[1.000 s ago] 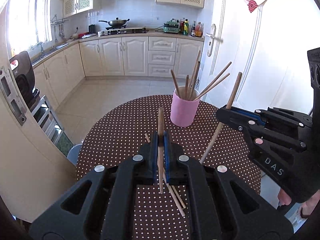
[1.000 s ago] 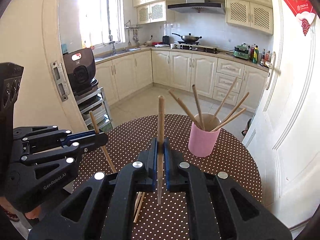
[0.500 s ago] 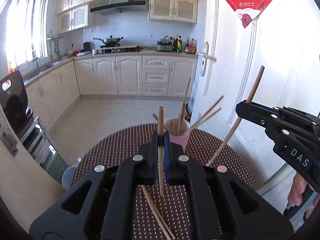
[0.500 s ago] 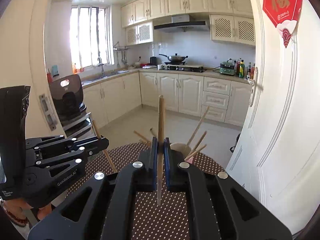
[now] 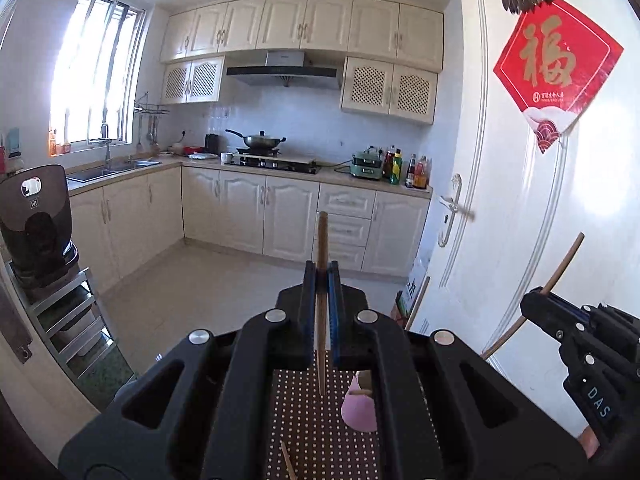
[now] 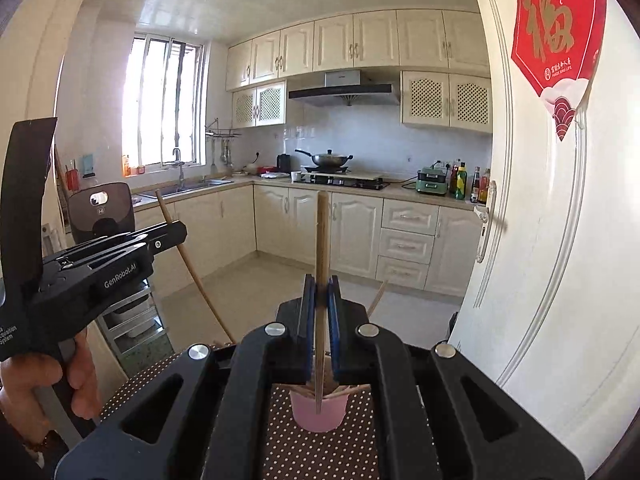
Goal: Organize utensils
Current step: 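Lower both held chopsticks into the pink cup, then open the left tool releasing its chopstick while the right tool opens too, then move both open tools back over the last chopsticks on the table, then close the left tool on one chopstick while the right tool grasps the other, then lift both held chopsticks upright and carry them over the pink cup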
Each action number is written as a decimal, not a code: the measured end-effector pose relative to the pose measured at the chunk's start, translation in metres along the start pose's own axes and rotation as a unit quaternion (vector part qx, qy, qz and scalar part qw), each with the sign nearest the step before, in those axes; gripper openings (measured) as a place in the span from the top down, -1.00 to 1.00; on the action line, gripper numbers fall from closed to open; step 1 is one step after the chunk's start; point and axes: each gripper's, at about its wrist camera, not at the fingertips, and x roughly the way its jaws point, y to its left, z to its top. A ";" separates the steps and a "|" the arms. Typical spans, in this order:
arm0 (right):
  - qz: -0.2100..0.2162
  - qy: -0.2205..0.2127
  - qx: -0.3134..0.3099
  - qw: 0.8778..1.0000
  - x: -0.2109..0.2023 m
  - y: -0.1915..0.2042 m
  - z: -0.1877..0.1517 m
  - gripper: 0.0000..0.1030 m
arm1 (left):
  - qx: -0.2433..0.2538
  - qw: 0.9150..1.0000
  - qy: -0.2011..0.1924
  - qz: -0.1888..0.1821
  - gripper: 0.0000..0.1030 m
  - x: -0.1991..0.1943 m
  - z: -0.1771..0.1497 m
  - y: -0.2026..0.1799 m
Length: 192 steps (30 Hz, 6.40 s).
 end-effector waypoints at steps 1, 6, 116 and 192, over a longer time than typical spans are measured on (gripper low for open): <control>-0.002 -0.005 0.003 1.000 0.002 -0.002 -0.001 0.91 | -0.006 1.000 -0.004 -0.002 0.89 0.004 0.001 0.000; -0.007 -0.029 0.018 0.999 0.015 -0.010 -0.003 0.91 | -0.034 0.999 -0.021 -0.026 0.89 0.018 0.001 0.003; 0.068 0.257 0.015 0.964 0.038 0.059 -0.172 0.60 | 0.076 0.940 0.331 -0.004 -0.61 -0.007 -0.213 0.024; 0.120 0.312 0.038 0.942 0.114 0.090 -0.153 0.91 | -0.007 0.944 0.330 0.027 0.89 0.085 -0.180 0.112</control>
